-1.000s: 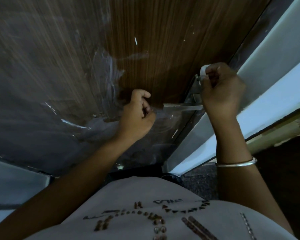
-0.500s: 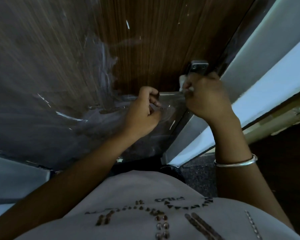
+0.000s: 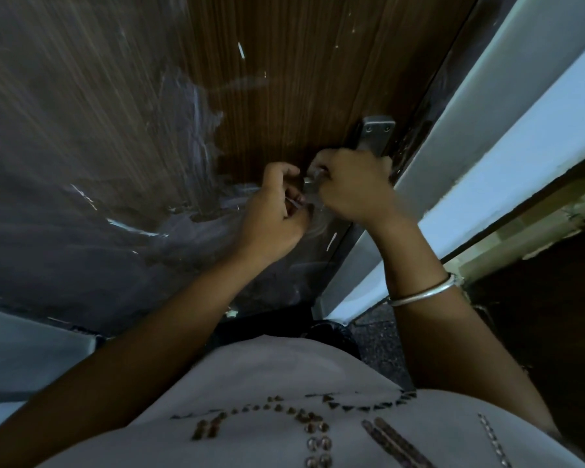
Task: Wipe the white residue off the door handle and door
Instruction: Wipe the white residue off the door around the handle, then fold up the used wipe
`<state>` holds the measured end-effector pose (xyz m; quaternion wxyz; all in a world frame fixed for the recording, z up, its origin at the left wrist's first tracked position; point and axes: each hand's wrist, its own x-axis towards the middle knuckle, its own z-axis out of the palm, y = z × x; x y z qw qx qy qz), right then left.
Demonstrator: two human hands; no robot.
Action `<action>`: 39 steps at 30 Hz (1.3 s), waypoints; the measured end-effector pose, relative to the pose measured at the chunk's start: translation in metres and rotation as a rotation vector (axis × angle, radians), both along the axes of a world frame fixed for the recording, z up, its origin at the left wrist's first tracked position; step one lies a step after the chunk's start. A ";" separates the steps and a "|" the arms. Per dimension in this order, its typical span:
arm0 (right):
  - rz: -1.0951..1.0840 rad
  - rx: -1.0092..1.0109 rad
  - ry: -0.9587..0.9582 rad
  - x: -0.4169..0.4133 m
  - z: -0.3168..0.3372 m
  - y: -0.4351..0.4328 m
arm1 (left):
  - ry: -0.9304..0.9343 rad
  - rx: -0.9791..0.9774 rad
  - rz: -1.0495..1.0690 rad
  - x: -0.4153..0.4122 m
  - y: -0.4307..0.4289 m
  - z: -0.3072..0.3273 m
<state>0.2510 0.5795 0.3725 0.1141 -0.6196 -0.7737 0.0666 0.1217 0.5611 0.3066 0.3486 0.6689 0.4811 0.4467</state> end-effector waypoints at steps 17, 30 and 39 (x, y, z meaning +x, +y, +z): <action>0.036 -0.011 1.297 0.029 0.006 -0.028 | 0.009 0.244 0.062 0.011 -0.012 0.045; 0.128 -0.032 1.108 0.032 0.014 -0.060 | 0.029 0.324 0.280 0.013 -0.043 0.064; 0.049 0.058 1.118 0.021 -0.012 -0.108 | 0.038 0.216 0.187 0.027 -0.089 0.044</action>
